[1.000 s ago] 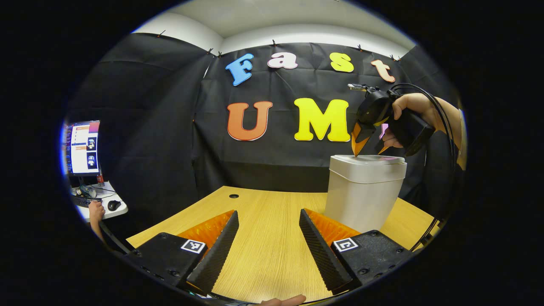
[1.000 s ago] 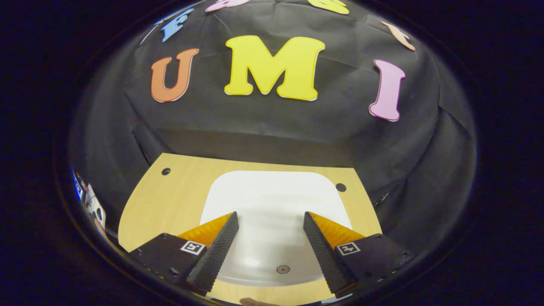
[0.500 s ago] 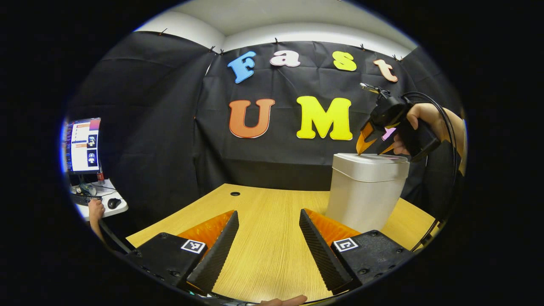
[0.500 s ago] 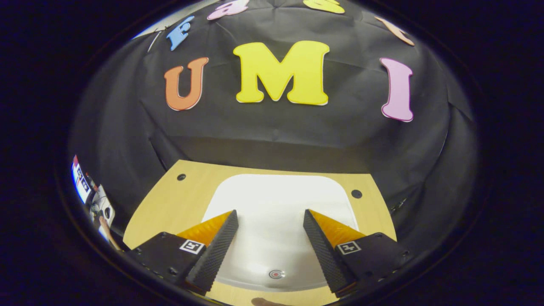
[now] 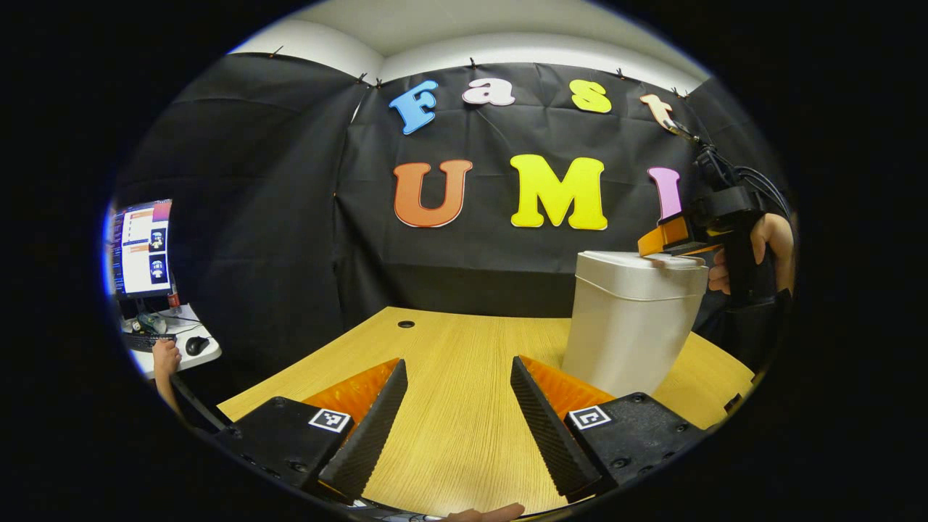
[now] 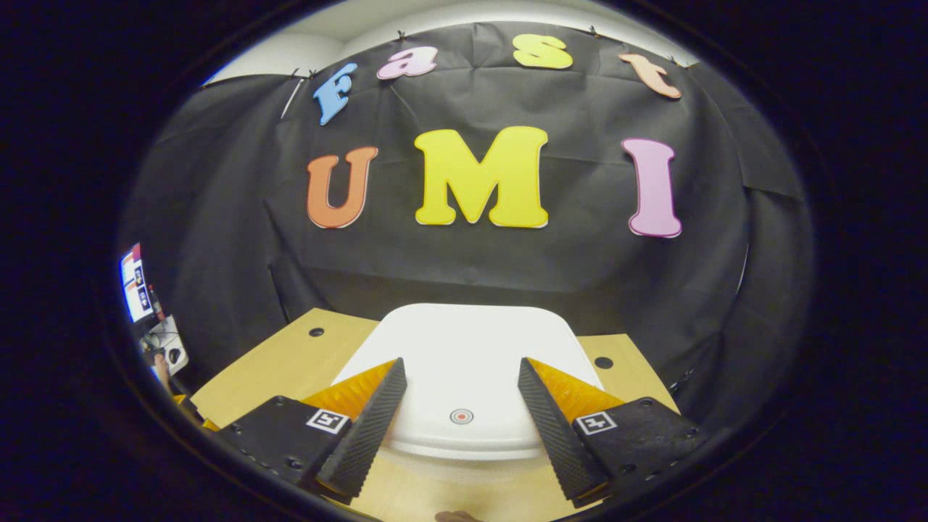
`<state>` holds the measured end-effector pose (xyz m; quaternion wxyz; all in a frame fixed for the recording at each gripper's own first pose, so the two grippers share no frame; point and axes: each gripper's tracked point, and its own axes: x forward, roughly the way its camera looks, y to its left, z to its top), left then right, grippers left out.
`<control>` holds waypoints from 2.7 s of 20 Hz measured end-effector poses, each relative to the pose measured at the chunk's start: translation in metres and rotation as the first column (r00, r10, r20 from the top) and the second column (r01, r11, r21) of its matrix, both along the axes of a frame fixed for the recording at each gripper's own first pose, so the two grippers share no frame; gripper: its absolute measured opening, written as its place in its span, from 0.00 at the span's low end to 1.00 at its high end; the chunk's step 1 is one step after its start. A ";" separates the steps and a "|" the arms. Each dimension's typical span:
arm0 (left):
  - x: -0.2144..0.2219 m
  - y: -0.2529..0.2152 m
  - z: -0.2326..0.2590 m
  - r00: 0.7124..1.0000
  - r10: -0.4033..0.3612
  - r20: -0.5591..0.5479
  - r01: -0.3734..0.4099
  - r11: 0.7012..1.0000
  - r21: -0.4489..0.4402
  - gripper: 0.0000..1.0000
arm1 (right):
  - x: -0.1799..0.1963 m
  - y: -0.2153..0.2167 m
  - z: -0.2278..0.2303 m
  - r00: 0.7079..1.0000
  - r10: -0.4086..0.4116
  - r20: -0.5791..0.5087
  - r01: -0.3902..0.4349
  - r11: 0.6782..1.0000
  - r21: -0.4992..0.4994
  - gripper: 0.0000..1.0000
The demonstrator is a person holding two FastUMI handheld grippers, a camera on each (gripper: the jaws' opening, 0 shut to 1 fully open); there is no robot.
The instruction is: Press the lid of the desktop garbage bin to open it, pick up the crumpled paper on the desktop and throw it into the bin, then pick up the pop can on the desktop and drop it into the bin, and finally close the garbage bin lid.
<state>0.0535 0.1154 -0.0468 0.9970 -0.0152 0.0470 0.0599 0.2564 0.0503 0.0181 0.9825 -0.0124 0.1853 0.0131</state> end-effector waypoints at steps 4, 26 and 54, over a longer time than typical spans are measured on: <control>0.001 -0.011 0.000 1.000 -0.031 0.001 0.031 1.000 0.005 0.93 | -0.017 0.000 -0.003 1.000 0.013 0.002 -0.013 1.000 0.021 0.98; 0.003 -0.035 0.004 0.999 -0.030 0.041 0.029 0.999 0.025 0.93 | -0.100 -0.023 -0.012 0.963 -0.047 0.266 0.051 0.999 -0.006 0.95; -0.037 -0.124 0.040 0.980 -0.114 0.162 0.100 0.991 0.092 0.93 | -0.262 -0.104 -0.076 0.962 -0.055 0.268 0.054 0.998 0.009 0.95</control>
